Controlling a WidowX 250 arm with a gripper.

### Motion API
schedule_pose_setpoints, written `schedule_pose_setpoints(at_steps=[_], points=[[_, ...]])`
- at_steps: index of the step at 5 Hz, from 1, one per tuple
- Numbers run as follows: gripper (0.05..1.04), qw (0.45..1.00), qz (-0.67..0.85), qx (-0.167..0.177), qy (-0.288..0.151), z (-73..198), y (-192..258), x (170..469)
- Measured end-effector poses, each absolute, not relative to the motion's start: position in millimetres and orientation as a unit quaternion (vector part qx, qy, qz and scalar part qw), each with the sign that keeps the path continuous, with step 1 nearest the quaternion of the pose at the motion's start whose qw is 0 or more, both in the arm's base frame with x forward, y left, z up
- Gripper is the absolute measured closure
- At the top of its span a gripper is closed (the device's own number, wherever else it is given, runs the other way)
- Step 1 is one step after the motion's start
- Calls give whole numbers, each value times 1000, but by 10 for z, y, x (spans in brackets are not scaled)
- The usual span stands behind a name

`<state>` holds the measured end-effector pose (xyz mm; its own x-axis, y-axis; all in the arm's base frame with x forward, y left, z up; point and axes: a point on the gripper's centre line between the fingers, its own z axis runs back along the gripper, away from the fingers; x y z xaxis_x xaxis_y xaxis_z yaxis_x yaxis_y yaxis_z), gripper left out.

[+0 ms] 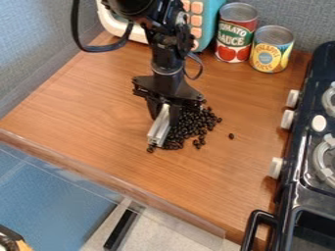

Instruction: Sweep into pile

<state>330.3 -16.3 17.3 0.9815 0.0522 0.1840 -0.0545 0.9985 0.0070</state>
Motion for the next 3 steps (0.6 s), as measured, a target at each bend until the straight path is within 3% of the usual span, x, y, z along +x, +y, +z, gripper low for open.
schedule_pose_setpoints(at_steps=[3], points=[[718, 996, 31, -10, -88, 188, -444, 3334]])
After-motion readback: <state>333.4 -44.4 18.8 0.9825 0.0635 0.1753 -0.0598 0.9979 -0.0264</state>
